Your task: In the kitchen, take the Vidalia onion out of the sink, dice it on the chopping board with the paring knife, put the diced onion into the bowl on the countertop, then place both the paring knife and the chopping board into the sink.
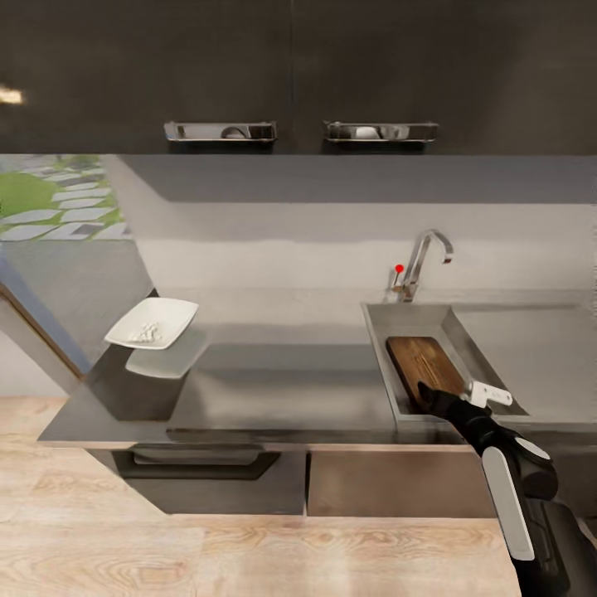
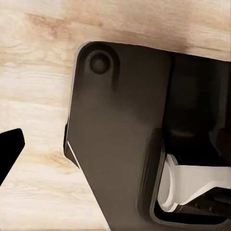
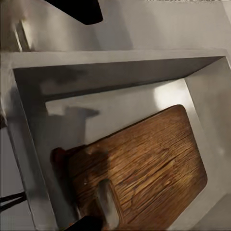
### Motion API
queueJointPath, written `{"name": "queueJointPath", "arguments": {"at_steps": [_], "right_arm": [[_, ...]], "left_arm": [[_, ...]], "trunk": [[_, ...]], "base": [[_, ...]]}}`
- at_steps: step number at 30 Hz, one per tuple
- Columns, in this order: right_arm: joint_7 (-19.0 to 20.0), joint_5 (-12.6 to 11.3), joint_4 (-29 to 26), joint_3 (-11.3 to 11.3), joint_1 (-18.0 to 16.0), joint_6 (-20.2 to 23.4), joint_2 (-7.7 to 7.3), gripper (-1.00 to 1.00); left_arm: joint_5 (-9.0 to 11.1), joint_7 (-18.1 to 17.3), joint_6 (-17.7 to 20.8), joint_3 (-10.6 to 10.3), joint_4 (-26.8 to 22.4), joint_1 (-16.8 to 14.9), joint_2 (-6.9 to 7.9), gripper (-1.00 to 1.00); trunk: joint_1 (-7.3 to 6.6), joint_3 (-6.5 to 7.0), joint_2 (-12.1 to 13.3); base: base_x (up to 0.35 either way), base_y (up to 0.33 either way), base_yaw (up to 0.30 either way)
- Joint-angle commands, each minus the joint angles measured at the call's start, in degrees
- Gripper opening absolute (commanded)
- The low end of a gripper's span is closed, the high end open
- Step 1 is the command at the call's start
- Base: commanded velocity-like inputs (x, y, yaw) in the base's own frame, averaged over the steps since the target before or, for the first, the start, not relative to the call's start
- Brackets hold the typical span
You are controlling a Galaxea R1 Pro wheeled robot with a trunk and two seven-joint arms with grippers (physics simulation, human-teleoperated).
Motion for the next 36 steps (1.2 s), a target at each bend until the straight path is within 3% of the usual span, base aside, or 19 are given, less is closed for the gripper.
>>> {"name": "queueJointPath", "arguments": {"at_steps": [1, 23, 27, 31, 34, 36], "right_arm": [[-0.4, -0.6, -0.1, 0.0, 0.0, 0.3, -0.02, 1.0], [-0.4, 2.1, 0.2, 1.3, 0.0, 0.3, 0.4, 1.0], [-0.2, 5.3, 2.0, 1.4, 0.0, 0.2, 1.6, 1.0], [0.0, 9.3, 10.5, 1.8, 0.0, -4.5, 3.41, 1.0], [0.1, 12.9, 23.9, 5.0, 0.1, -12.9, 4.25, 1.0], [0.2, 14.5, 39.0, 8.5, 0.1, -22.2, 4.42, 1.0]], "left_arm": [[0.6, -0.6, 0.1, 0.3, -0.1, 0.0, -0.05, 1.0], [0.5, -0.6, 0.1, 0.3, -0.1, 0.0, -0.05, 1.0], [0.5, -0.6, 0.1, 0.3, -0.1, 0.0, -0.05, 1.0], [0.6, -0.6, 0.1, 0.3, -0.1, 0.0, -0.05, 1.0], [0.6, -0.6, 0.1, 0.3, -0.1, 0.0, -0.05, 1.0], [0.6, -0.5, 0.1, 0.3, -0.1, 0.0, -0.05, 1.0]], "trunk": [[0.0, -0.1, -0.1], [0.0, -0.1, -0.1], [0.0, -0.1, -0.1], [0.0, -0.1, -0.1], [0.0, -0.1, -0.1], [0.0, -0.1, -0.1]], "base": [[-0.337, 0.0, 0.0], [-0.337, 0.0, 0.0], [-0.151, 0.0, 0.0], [-0.022, 0.0, 0.0], [-0.003, 0.0, 0.0], [0.0, 0.0, 0.0]]}}
